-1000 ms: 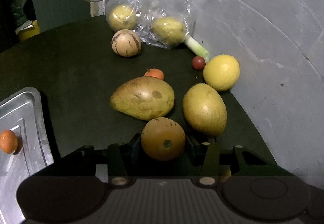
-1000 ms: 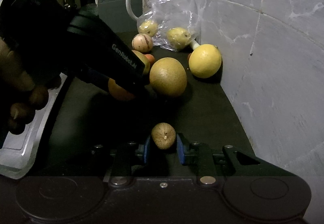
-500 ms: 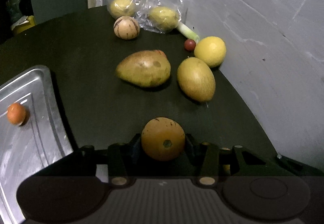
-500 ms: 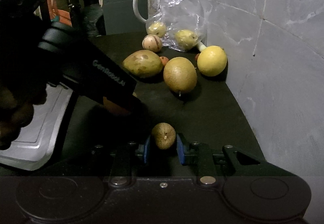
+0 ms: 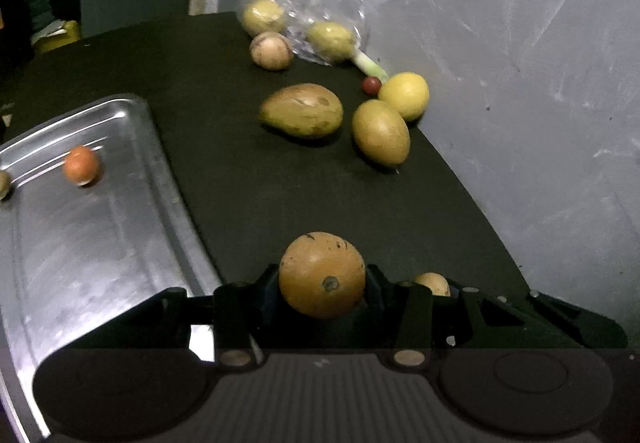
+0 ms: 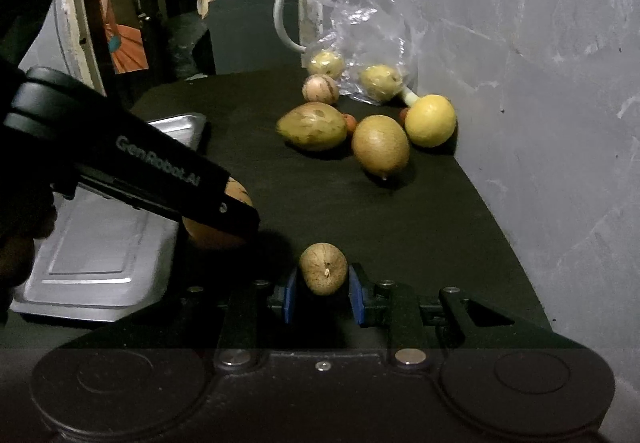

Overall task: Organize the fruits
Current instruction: 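Carry the orange and brown fruit over the tray with both tools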

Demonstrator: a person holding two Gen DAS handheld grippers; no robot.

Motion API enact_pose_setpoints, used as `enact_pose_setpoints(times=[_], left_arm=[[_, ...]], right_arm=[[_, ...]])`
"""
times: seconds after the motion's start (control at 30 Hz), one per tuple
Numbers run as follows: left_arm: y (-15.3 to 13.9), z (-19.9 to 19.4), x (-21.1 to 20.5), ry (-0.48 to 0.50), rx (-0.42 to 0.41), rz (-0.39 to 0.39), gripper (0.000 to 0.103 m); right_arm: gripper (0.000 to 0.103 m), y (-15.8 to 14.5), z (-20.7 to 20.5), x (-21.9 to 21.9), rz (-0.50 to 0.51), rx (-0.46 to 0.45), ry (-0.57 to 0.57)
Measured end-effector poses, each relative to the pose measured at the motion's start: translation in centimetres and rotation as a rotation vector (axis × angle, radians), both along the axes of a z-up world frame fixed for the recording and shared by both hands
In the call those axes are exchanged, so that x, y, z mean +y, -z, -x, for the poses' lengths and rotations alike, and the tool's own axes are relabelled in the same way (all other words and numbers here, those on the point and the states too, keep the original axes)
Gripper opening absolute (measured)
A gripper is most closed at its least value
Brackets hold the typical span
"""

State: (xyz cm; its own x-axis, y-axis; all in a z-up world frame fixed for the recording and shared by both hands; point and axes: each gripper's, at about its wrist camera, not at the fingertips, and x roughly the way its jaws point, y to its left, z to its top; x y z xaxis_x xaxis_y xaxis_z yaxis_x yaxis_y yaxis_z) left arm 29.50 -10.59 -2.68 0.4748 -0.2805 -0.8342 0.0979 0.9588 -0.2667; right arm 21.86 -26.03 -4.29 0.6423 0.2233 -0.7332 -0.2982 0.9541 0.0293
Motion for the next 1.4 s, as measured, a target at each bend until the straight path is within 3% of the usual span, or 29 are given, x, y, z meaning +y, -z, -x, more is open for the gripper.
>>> enact_pose_setpoints(times=[0.33, 0.9, 1.2, 1.4], left_arm=[[-2.1, 3.6, 6.1, -0.137, -0.049, 0.024, 0.048], [-2.0, 8.7, 16.9, -0.364, -0.072, 0.029, 0.048], [-1.3, 8.2, 20.2, -0.403, -0.091, 0.04, 0.048], [-0.7, 5.4, 21.9, -0.409, -0.101, 0.036, 0.048]], right_arm=[[0.029, -1.8, 1.8, 4.4, -0.002, -0.024, -0.093], [0.029, -2.5, 3.0, 12.0, -0.008, 0.059, -0.238], [0.029, -3.4, 1.4, 15.9, 0.043, 0.005, -0.317], [0.029, -3.8, -1.0, 16.8, 0.031, -0.011, -0.258]])
